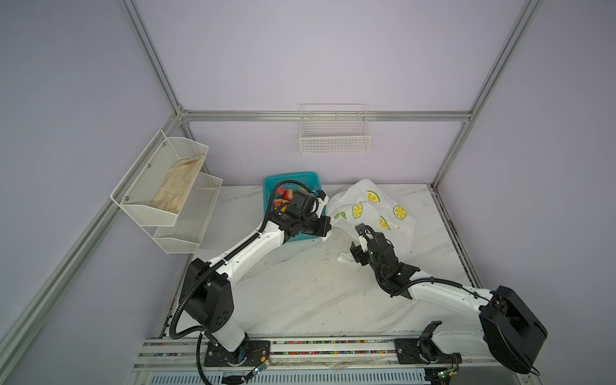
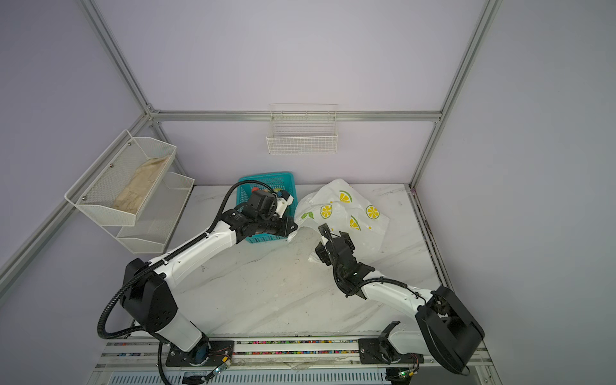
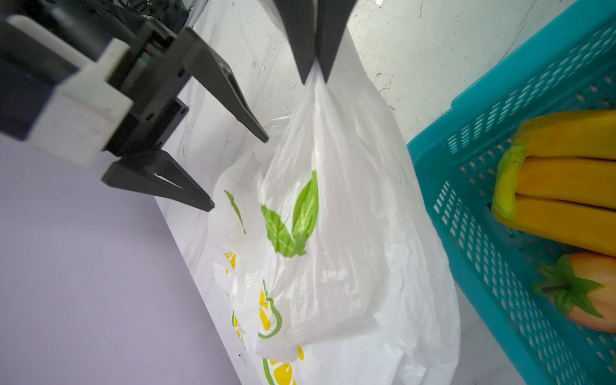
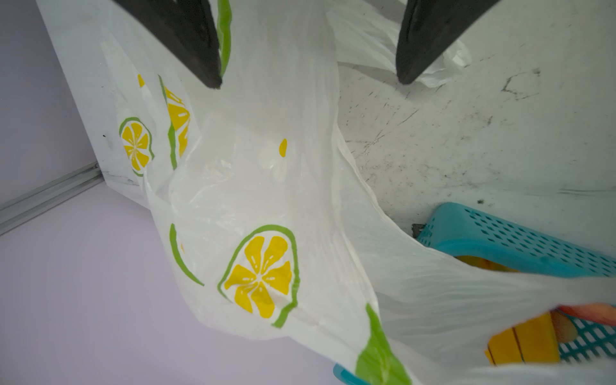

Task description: Place the fake fruits into the plastic bag and tie a complex knot

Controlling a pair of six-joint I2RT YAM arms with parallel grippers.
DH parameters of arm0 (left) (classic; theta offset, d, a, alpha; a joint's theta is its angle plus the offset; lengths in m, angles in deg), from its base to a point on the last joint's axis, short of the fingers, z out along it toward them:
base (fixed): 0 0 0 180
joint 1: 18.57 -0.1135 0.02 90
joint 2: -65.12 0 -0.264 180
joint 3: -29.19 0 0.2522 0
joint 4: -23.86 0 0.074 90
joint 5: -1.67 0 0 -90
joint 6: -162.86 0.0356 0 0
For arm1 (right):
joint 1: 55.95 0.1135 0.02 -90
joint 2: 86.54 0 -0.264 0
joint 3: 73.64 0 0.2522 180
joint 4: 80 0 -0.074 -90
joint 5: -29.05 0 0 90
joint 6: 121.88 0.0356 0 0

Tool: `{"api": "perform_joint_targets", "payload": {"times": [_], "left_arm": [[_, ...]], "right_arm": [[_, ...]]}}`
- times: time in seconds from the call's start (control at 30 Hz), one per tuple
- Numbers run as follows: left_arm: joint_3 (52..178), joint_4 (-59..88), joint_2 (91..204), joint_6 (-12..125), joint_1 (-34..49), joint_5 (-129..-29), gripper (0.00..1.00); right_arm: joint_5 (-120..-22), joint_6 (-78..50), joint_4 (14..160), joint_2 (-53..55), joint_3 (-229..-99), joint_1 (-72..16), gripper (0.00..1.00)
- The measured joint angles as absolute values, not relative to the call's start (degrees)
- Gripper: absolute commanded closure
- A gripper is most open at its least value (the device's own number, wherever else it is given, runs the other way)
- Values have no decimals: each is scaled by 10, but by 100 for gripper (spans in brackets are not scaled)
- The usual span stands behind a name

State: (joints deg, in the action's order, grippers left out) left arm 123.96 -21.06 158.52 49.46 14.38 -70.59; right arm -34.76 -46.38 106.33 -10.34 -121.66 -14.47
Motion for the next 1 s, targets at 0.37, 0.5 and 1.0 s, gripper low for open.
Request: {"api": "perform_joint_targets", "payload": {"times": [0.37,0.5,1.0], "left_arm": [[1240,-214,1585,495,139,-688,100],[1240,-220,1585,495,133,-681,98],[1239,-210,1537,527,96,-689,21]], "right_arm": [[-235,-562,1263,26,-1216,-139,53],[-214,-581,1294,60,-1217,-139,71],[-407,-365,968,-157,-1309,-202,100]]}}
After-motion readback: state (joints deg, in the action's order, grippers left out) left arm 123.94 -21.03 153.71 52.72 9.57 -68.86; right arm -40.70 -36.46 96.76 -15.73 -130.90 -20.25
